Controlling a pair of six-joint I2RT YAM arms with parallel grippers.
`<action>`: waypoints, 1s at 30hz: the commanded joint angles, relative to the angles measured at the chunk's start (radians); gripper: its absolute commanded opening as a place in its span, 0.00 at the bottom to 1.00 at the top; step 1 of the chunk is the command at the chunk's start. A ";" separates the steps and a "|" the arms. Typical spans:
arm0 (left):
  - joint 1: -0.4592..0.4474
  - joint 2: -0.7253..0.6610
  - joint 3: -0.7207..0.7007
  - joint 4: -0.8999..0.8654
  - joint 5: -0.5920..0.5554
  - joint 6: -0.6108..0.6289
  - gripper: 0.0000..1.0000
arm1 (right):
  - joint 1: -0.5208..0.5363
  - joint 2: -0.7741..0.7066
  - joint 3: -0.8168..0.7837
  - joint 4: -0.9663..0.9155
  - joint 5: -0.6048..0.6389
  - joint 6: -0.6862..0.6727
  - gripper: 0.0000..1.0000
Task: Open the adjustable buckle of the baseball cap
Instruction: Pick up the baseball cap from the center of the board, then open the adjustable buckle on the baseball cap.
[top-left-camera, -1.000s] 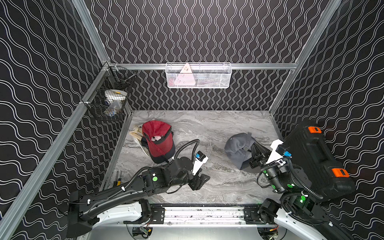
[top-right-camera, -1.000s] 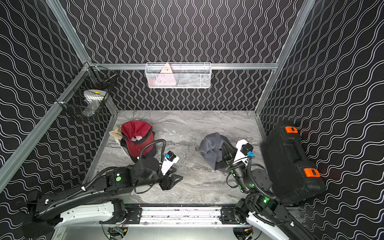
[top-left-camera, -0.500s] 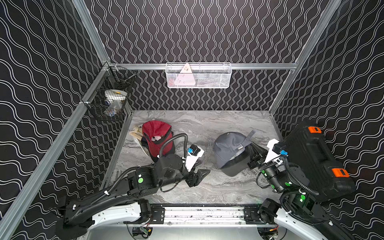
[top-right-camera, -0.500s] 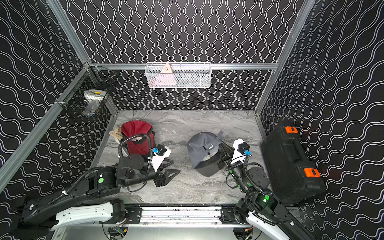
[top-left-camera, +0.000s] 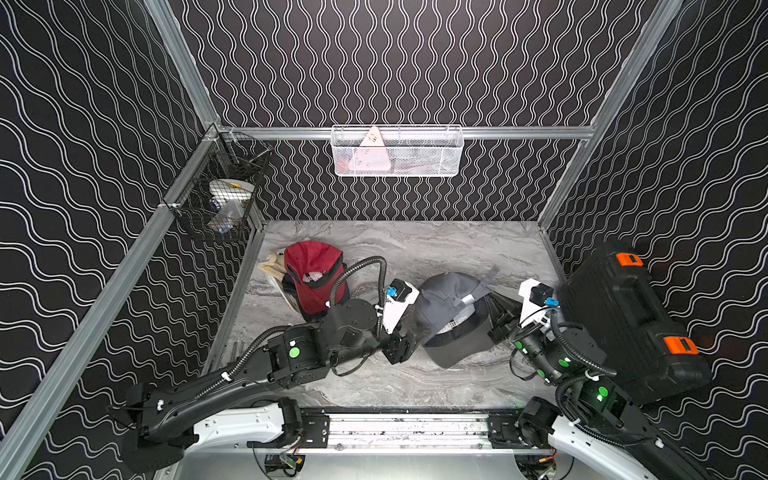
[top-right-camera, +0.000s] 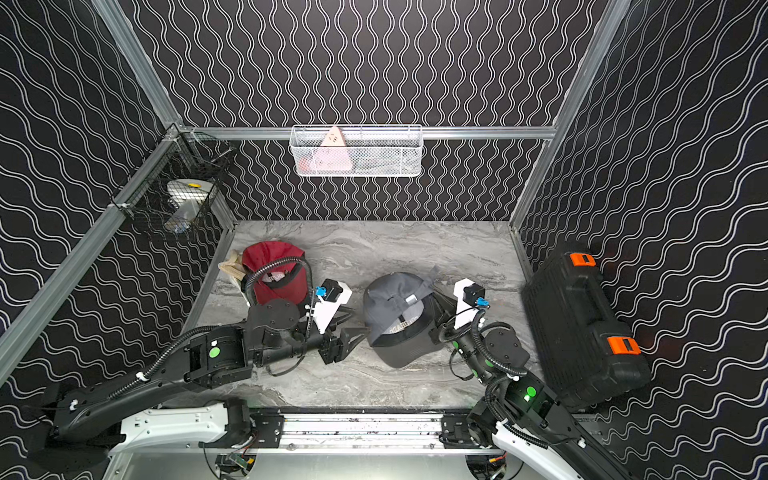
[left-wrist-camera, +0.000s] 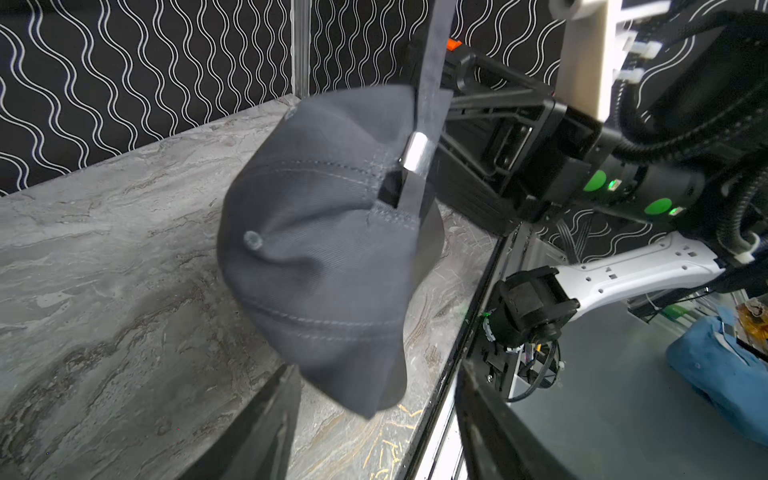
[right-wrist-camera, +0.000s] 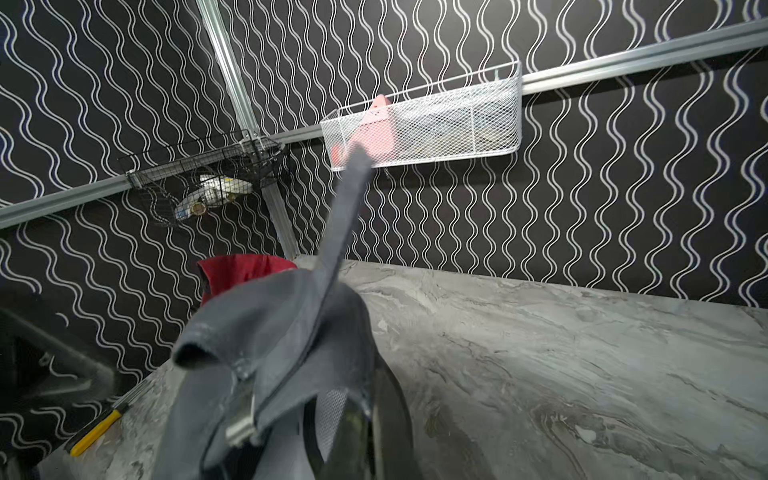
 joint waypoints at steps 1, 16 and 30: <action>0.001 0.007 0.014 0.066 -0.017 0.022 0.65 | 0.001 0.021 0.017 -0.035 -0.055 0.033 0.00; 0.001 0.087 0.047 0.125 -0.033 0.017 0.68 | 0.016 0.135 -0.003 -0.047 -0.204 0.105 0.00; 0.002 0.171 0.065 0.166 -0.064 0.003 0.72 | 0.087 0.172 -0.015 -0.017 -0.196 0.106 0.00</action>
